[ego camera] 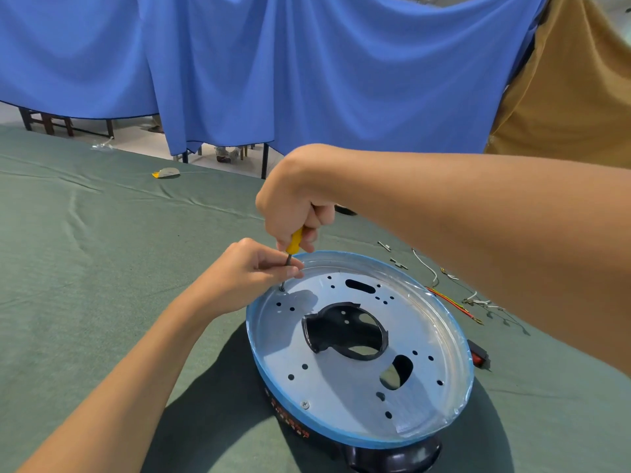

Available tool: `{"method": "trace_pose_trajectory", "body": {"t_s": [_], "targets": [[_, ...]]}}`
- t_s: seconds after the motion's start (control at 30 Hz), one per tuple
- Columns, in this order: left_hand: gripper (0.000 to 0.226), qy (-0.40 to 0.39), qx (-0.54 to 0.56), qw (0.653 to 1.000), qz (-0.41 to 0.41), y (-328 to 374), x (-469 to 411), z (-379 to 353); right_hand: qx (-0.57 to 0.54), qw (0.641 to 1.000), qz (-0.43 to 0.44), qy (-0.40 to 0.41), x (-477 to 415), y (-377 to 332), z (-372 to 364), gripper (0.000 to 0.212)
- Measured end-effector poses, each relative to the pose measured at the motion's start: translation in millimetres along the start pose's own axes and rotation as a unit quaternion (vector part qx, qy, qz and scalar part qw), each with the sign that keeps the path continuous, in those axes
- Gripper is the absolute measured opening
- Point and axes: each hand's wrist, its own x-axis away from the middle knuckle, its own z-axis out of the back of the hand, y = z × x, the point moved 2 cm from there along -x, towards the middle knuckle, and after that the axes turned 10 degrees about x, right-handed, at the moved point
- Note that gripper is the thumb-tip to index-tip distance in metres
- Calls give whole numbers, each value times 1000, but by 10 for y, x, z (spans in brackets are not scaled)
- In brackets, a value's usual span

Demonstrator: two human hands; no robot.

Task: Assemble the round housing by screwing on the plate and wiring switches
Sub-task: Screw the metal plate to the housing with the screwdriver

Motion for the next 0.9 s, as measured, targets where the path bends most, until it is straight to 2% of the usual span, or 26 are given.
{"method": "trace_pose_trajectory", "body": {"t_s": [0.1, 0.13, 0.2, 0.27, 0.4, 0.47, 0.53, 0.63, 0.8, 0.87, 0.9], "targets": [[40, -53, 112, 992, 4, -9, 29, 89, -8, 1000, 7, 18, 38, 8, -17, 28], [42, -36, 150, 988, 9, -30, 28, 122, -6, 999, 15, 35, 46, 21, -23, 26], [33, 37, 208, 976, 52, -106, 25, 154, -18, 998, 29, 47, 76, 42, -56, 26], [26, 78, 197, 971, 111, -174, 19, 104, 19, 995, 65, 75, 126, 44, -72, 25], [41, 50, 170, 973, 145, -223, 5, -46, 161, 952, 162, 205, 237, -2, -108, 10], [46, 58, 170, 973, 145, -198, 10, -68, 180, 933, 191, 245, 256, -15, -137, 34], [48, 72, 164, 973, 147, -186, 14, -74, 173, 932, 191, 255, 235, -44, -146, 44], [49, 72, 154, 975, 144, -172, 21, -75, 157, 950, 165, 213, 163, -107, -108, 26], [55, 66, 155, 976, 139, -148, 36, -91, 67, 986, 96, 116, 101, -122, -33, 18], [54, 67, 153, 976, 143, -146, 43, -83, 53, 996, 48, 56, 70, -204, -23, 23], [46, 68, 155, 975, 144, -154, 40, -69, 47, 998, 31, 25, 60, -252, -29, 27]]}}
